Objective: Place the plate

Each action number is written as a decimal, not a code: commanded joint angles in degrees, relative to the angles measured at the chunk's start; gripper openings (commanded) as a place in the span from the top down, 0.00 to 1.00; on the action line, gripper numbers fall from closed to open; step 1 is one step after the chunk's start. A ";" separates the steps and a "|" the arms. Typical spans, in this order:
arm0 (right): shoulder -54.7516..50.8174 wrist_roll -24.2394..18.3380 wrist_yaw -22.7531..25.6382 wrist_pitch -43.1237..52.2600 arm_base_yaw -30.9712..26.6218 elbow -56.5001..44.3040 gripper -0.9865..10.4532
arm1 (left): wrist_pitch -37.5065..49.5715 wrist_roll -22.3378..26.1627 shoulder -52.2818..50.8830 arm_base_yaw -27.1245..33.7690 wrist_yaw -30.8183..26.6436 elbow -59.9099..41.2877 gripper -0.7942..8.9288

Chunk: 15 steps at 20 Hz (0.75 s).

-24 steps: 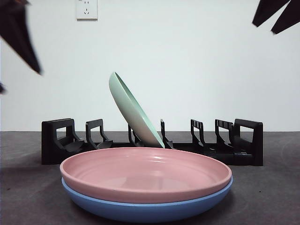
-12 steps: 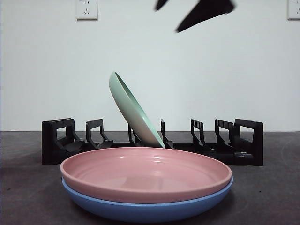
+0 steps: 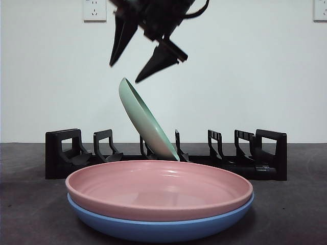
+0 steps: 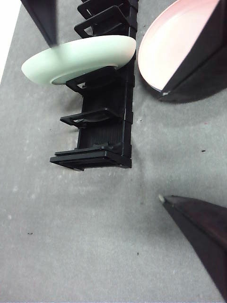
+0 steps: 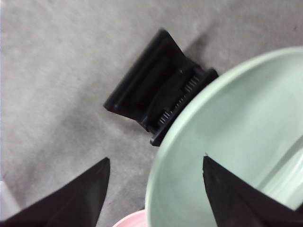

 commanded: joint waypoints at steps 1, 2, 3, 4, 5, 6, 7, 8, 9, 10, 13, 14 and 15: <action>1.97 0.63 0.31 0.52 0.63 1.70 0.65 | 0.68 -0.02 0.13 -0.02 -0.28 0.96 0.59; 2.43 0.61 0.33 0.55 0.92 1.70 0.66 | 0.79 -0.02 0.13 -0.02 -0.28 0.96 0.59; 2.64 0.61 0.33 0.46 0.94 1.70 0.69 | 0.96 0.00 0.11 -0.02 -0.28 0.96 0.59; 2.64 0.61 0.37 0.42 0.94 1.70 0.71 | 1.27 0.00 0.11 -0.02 -0.28 0.96 0.59; 2.64 0.61 0.37 0.59 1.18 1.70 0.74 | 1.53 0.00 0.11 -0.02 -0.28 0.96 0.59; 2.64 0.63 0.42 0.74 1.38 1.70 0.76 | 1.64 0.00 0.13 -0.02 -0.28 0.96 0.59; 2.64 0.63 0.46 0.74 1.49 1.70 0.78 | 1.64 0.00 0.13 -0.02 -0.28 0.96 0.59; 2.64 0.63 0.66 0.61 1.66 1.70 0.80 | 1.64 0.00 0.13 -0.02 -0.28 0.96 0.59; 2.64 0.63 1.07 0.55 1.70 1.70 0.81 | 1.64 0.00 0.11 -0.02 -0.28 0.96 0.59; 2.64 0.63 1.38 0.57 1.84 1.70 0.82 | 1.64 0.00 0.11 -0.02 -0.28 0.96 0.59; 2.64 0.74 1.66 0.46 2.08 1.70 0.90 | 1.64 0.00 0.11 -0.02 -0.28 0.96 0.59; 2.64 1.03 1.68 0.24 2.10 1.70 0.90 | 1.64 0.00 0.11 -0.02 -0.28 0.96 0.59; 2.64 1.07 1.77 0.09 2.10 1.70 0.90 | 1.64 0.00 0.11 -0.02 -0.28 0.96 0.59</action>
